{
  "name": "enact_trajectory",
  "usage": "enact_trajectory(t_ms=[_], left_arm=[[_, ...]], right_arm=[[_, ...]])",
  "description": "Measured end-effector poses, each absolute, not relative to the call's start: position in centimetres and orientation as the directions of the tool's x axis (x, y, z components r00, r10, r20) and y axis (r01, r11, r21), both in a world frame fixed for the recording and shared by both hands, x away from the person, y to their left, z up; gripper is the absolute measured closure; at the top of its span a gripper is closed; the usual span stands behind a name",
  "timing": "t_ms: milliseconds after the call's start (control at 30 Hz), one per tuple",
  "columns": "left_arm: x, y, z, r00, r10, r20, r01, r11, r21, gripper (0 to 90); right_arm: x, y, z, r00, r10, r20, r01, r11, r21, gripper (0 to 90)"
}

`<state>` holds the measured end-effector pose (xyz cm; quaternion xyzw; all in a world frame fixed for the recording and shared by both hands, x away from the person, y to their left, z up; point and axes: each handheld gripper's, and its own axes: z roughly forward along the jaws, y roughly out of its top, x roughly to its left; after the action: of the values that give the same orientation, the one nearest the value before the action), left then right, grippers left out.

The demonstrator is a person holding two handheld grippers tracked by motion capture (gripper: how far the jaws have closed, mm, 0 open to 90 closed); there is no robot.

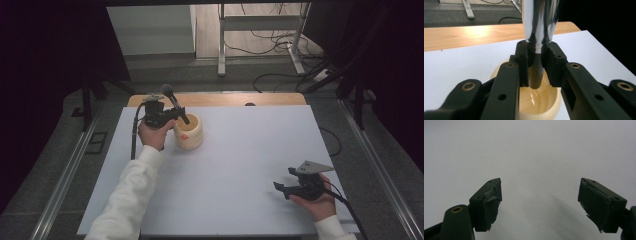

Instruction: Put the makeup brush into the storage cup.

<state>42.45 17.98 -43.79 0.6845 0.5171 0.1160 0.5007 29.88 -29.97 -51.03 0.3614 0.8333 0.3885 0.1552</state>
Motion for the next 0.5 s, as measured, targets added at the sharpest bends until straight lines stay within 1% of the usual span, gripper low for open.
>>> enact_trajectory(t_ms=[500], left_arm=[[42.5,17.2,-45.3,0.444,0.819,-0.364,0.612,0.02,0.791,74.1]], right_arm=[[29.9,-30.0,-51.0,-0.691,0.723,0.019,0.48,0.439,0.76,20.1]])
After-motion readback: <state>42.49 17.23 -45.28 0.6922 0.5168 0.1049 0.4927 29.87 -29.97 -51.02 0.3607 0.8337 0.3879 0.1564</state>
